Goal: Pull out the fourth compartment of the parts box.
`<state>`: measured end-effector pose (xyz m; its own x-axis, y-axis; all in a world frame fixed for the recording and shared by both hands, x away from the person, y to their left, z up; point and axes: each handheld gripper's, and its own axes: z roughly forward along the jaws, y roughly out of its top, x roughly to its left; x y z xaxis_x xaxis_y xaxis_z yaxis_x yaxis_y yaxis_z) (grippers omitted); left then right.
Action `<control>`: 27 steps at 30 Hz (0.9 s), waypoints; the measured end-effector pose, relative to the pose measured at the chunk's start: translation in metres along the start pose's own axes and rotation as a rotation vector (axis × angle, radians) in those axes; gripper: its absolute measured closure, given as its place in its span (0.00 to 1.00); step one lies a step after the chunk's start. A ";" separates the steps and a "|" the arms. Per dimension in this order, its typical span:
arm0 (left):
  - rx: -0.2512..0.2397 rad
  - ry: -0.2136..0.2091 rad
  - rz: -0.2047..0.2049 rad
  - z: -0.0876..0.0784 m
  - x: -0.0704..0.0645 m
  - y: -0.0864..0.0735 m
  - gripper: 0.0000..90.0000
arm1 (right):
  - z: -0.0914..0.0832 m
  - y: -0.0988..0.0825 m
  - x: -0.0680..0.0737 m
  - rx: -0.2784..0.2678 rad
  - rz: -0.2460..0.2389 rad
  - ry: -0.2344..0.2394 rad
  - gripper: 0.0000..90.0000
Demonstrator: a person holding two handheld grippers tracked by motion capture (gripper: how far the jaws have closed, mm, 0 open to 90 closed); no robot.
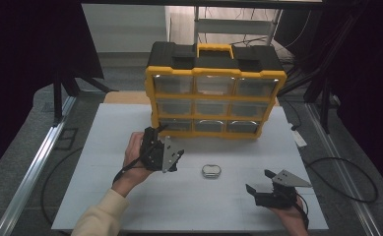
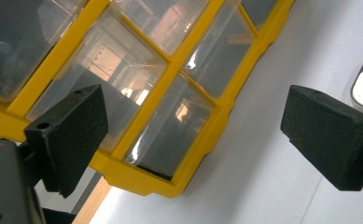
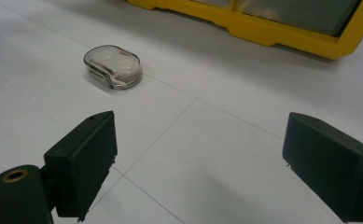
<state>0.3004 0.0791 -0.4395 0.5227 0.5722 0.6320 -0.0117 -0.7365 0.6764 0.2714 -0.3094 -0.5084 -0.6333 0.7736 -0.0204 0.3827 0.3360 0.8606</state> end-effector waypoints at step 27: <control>0.016 0.028 0.027 0.018 0.015 0.005 0.09 | 0.000 0.000 0.001 -0.003 0.001 0.005 0.12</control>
<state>0.3230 0.0772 -0.4333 0.4981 0.5618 0.6605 -0.0115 -0.7573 0.6529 0.2711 -0.3090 -0.5083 -0.6366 0.7710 -0.0170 0.3810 0.3336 0.8623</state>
